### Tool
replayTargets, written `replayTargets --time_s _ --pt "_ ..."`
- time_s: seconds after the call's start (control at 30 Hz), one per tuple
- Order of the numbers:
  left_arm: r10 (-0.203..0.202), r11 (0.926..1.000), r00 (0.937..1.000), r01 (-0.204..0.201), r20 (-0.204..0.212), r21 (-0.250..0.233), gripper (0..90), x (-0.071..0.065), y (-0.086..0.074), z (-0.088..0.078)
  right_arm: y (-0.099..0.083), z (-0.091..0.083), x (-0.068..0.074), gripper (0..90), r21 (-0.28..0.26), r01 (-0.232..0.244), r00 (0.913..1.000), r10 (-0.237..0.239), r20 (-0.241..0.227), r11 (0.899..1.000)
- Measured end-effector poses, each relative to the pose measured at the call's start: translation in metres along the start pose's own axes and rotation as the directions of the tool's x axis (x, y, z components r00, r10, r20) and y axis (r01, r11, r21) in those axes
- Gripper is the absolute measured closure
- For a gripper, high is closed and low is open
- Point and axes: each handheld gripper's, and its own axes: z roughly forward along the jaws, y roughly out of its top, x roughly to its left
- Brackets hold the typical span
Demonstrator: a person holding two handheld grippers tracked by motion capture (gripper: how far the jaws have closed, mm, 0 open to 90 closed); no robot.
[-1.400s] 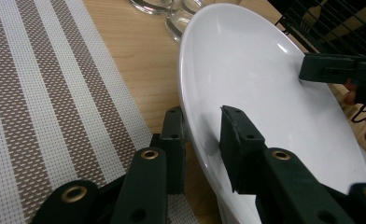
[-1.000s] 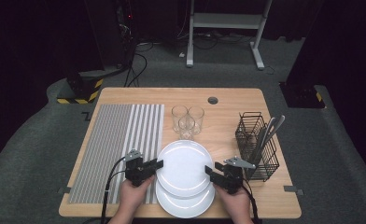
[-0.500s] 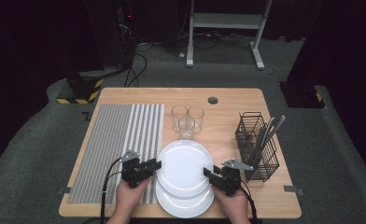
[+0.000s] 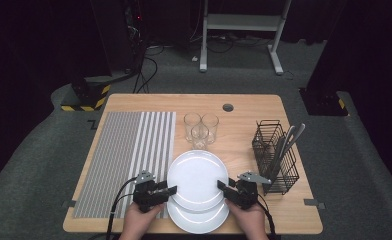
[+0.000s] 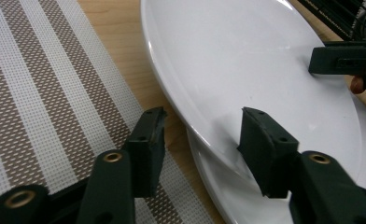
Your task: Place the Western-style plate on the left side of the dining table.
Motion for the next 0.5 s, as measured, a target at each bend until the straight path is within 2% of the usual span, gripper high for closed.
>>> replayTargets --time_s 0.03,0.07,0.2,0.5 --pt "0.000 1.0000 1.0000 0.000 0.000 0.000 58.0 0.0000 0.0000 0.0000 0.0000 0.0000 0.0000 57.0 0.000 0.000 1.0000 0.000 0.000 1.000" --pt "0.021 0.9998 0.9998 -0.021 -0.007 -0.006 57.7 -0.0022 -0.0009 0.0009 -0.0001 0.0002 -0.0005 57.0 -0.001 0.002 1.0000 -0.002 -0.004 1.000" --pt "0.011 0.9999 0.9999 -0.011 -0.010 -0.010 58.0 -0.0030 -0.0021 0.0007 -0.0006 0.0004 0.0000 56.8 -0.006 0.001 1.0000 -0.001 -0.001 1.000" --pt "0.017 0.9998 0.9995 -0.017 -0.027 -0.013 57.3 -0.0044 -0.0006 0.0024 -0.0002 0.0006 -0.0005 58.4 -0.007 -0.020 0.9998 0.020 -0.004 1.000"
